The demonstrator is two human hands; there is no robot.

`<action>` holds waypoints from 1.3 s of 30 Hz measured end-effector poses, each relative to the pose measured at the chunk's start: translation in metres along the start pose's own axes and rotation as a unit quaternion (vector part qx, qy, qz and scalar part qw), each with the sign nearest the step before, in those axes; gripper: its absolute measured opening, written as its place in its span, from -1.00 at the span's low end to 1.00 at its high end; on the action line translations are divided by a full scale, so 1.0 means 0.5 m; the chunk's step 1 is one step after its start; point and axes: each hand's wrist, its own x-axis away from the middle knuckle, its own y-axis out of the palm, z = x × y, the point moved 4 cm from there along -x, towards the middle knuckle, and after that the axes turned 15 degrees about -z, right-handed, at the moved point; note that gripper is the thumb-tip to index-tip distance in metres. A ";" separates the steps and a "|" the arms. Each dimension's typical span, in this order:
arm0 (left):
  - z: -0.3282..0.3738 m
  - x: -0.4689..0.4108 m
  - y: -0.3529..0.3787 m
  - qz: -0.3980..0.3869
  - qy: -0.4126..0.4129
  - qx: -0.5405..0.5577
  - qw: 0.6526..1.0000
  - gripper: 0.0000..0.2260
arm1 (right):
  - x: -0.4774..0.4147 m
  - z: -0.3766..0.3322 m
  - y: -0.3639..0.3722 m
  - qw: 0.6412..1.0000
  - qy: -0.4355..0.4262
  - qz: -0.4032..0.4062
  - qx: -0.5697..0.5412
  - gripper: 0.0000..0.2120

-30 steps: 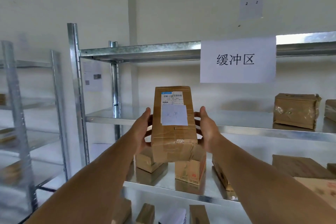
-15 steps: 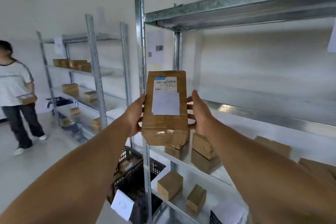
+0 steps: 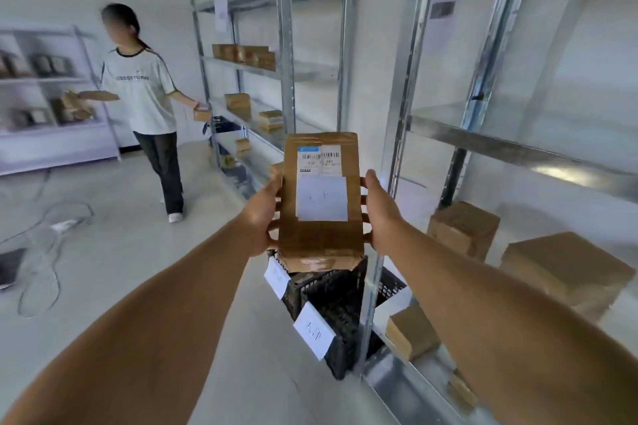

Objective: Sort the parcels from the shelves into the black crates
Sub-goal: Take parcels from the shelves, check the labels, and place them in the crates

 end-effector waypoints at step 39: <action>-0.223 -1.255 -0.231 -0.214 -0.260 -0.163 0.927 -0.57 | -1.114 0.371 -0.158 0.926 0.160 0.277 -0.203 -0.42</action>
